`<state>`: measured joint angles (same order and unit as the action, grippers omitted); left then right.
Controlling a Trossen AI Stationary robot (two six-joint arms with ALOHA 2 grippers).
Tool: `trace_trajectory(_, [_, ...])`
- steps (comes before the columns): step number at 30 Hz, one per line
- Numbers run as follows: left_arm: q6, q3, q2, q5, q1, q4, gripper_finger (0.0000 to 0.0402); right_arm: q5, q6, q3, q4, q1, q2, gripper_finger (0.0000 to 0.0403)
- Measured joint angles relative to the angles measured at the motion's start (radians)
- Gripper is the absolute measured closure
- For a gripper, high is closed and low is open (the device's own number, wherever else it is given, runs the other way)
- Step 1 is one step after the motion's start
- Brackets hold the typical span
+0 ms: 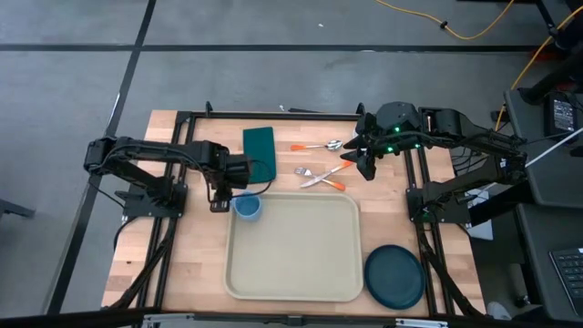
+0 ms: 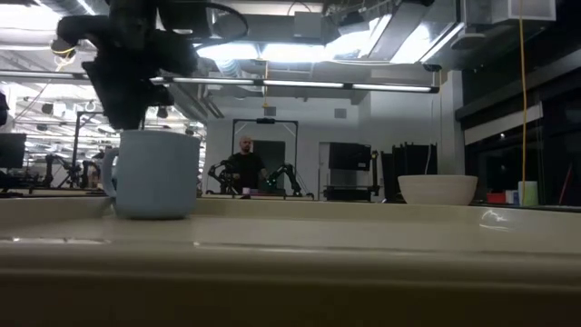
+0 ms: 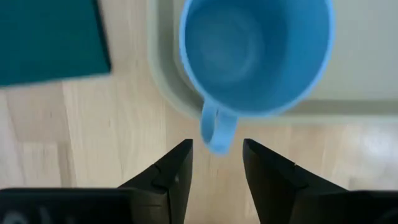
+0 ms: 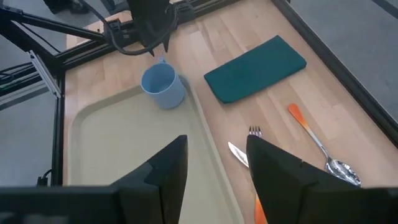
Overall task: Set up tray
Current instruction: Put the green plate on the gray tray below the blue mug
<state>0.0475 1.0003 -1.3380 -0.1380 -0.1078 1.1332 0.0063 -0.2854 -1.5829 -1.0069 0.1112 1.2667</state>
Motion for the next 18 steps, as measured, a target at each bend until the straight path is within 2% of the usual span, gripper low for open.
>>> trace_trajectory(5, [-0.043, 0.035, 0.01, -0.069, 0.0, 0.075, 0.0261, 0.0, 0.003, 0.0, -0.001, 0.0, 0.0, 0.0233])
trace_trajectory(10, [-0.127, 0.097, 0.089, -0.104, 0.011, -0.033, 0.0261, 0.0, -0.01, 0.0, -0.031, 0.008, 0.001, 0.0233])
trace_trajectory(14, [-0.22, 0.157, 0.206, -0.023, 0.015, -0.162, 0.0262, 0.0, -0.04, 0.0, -0.099, 0.026, 0.014, 0.0233])
trace_trajectory(18, [-0.311, 0.19, 0.353, 0.138, 0.019, -0.368, 0.0262, 0.0, -0.049, 0.0, -0.157, 0.042, 0.05, 0.0233])
